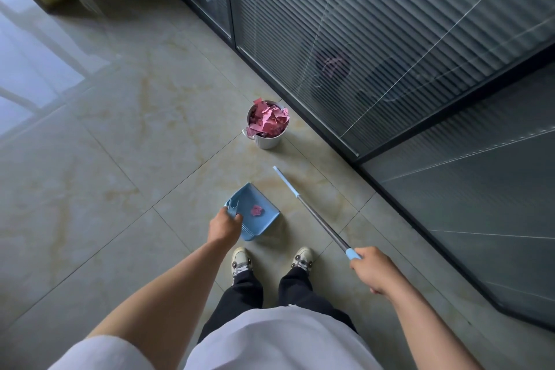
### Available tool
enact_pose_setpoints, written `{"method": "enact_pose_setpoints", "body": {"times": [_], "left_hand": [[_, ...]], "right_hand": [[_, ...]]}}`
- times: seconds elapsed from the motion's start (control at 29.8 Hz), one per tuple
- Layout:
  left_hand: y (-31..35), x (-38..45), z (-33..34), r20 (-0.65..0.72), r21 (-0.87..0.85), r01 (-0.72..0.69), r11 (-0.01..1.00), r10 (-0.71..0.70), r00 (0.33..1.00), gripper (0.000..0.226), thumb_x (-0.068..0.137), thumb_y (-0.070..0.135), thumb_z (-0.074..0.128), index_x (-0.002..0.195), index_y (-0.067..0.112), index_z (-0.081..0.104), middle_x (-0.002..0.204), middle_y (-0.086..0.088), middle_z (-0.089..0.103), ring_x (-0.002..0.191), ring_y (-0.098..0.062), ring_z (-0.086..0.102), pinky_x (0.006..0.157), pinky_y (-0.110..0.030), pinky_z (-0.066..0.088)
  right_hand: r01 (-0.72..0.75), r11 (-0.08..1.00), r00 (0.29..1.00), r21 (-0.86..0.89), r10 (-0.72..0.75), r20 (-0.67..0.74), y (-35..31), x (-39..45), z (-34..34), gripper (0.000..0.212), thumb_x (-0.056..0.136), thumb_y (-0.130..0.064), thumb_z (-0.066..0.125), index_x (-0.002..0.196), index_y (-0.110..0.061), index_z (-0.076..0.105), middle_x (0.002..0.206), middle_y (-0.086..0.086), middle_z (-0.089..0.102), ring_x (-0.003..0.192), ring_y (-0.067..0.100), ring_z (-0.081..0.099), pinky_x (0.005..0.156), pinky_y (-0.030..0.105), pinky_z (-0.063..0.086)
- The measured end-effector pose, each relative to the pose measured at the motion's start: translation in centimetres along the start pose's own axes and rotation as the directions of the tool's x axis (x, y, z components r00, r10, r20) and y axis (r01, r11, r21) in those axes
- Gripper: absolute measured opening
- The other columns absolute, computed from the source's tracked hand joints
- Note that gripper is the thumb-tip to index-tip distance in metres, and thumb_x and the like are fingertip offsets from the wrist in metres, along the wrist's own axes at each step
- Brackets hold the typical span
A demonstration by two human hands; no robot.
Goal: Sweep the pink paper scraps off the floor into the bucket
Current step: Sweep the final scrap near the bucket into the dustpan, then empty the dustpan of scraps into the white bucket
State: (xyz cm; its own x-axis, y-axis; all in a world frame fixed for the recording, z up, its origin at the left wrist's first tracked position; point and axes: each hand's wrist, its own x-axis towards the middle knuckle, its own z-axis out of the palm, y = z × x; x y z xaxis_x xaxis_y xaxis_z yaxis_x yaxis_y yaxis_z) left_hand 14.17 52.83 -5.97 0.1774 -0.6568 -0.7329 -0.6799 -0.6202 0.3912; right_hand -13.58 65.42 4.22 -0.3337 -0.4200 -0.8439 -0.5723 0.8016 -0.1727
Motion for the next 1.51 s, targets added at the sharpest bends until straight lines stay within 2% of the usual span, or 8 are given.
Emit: {"method": "enact_pose_setpoints", "body": {"times": [0.17,0.37,0.5,0.7,0.87,1.14,1.27,1.51], "left_hand": [[-0.6,-0.6,-1.3,0.029,-0.267,0.075,0.961,-0.070,0.997,0.020,0.089,0.019,0.051,0.108,0.017,0.054,0.082,-0.011,0.059,0.060,-0.021,0.048,0.049,-0.028,0.042],[-0.8,-1.6,-4.9,0.253,-0.629,0.220,0.745,-0.072,0.965,0.018,0.087,0.009,0.051,0.102,0.013,0.042,0.074,-0.011,0.048,0.051,-0.016,0.039,0.046,-0.024,0.034],[0.3,-2.1,-7.5,0.249,-0.782,0.229,0.579,-0.047,0.967,0.015,0.089,0.023,0.049,0.091,0.013,0.038,0.059,-0.005,0.043,0.038,-0.010,0.033,0.038,-0.020,0.028],[3.4,-3.2,-10.0,0.088,-0.903,0.139,0.406,-0.141,0.986,0.039,0.088,0.052,0.044,0.070,0.019,0.036,0.041,0.002,0.029,0.029,-0.010,0.025,0.036,-0.016,0.021],[5.2,-5.6,-10.3,-0.119,-0.806,-0.109,0.582,0.021,0.993,0.028,0.097,0.043,0.036,0.080,0.020,0.037,0.053,-0.002,0.032,0.035,-0.010,0.027,0.039,-0.018,0.024],[8.2,-8.6,-11.2,-0.234,-0.621,-0.371,0.690,0.289,0.928,0.022,0.101,0.040,0.039,0.103,0.019,0.043,0.056,-0.003,0.037,0.039,-0.010,0.031,0.038,-0.020,0.026],[9.1,-9.2,-11.1,-0.232,-0.410,-0.485,0.772,0.426,0.875,0.026,0.099,0.042,0.042,0.108,0.018,0.045,0.062,-0.003,0.045,0.044,-0.012,0.039,0.042,-0.024,0.034],[10.0,-9.6,-9.3,-0.094,0.098,-0.558,0.824,0.566,0.819,0.041,0.096,0.051,0.042,0.124,0.021,0.043,0.099,-0.014,0.065,0.084,-0.032,0.061,0.068,-0.031,0.043]], "right_hand": [[-0.031,0.999,0.997,0.030,0.033,-0.072,0.0,1.1,0.5,0.021,0.084,-0.016,0.039,0.064,-0.019,0.032,0.061,0.001,0.042,0.044,0.019,0.039,0.045,0.020,0.030],[-0.063,0.998,0.993,0.022,0.065,-0.102,-0.6,2.3,1.9,0.009,0.088,-0.019,0.042,0.085,-0.013,0.048,0.070,0.005,0.054,0.046,0.020,0.050,0.045,0.018,0.037],[-0.083,0.992,0.992,0.097,0.091,-0.085,-1.2,3.6,2.6,0.025,0.092,-0.023,0.042,0.100,-0.006,0.058,0.072,0.008,0.055,0.043,0.019,0.048,0.042,0.016,0.034],[-0.108,0.973,0.990,0.205,0.124,-0.067,-1.8,4.6,3.3,0.018,0.091,-0.023,0.042,0.093,-0.011,0.054,0.076,0.012,0.056,0.040,0.017,0.044,0.039,0.014,0.031],[-0.096,0.971,0.991,0.220,0.113,-0.066,-1.5,4.4,3.2,0.020,0.093,-0.022,0.043,0.086,-0.008,0.054,0.064,0.013,0.055,0.037,0.017,0.042,0.042,0.014,0.031],[-0.089,0.971,0.992,0.221,0.106,-0.067,-0.7,3.6,3.2,0.029,0.092,-0.017,0.040,0.063,-0.012,0.042,0.053,0.011,0.050,0.034,0.016,0.039,0.042,0.014,0.027],[-0.084,0.975,0.993,0.208,0.100,-0.068,-0.8,3.3,3.2,0.028,0.091,-0.017,0.040,0.063,-0.012,0.044,0.055,0.011,0.051,0.036,0.017,0.040,0.042,0.014,0.027],[-0.063,0.976,0.995,0.209,0.078,-0.063,-0.7,3.0,2.9,0.026,0.092,-0.017,0.041,0.068,-0.011,0.049,0.057,0.010,0.052,0.038,0.018,0.041,0.042,0.014,0.028]]}}
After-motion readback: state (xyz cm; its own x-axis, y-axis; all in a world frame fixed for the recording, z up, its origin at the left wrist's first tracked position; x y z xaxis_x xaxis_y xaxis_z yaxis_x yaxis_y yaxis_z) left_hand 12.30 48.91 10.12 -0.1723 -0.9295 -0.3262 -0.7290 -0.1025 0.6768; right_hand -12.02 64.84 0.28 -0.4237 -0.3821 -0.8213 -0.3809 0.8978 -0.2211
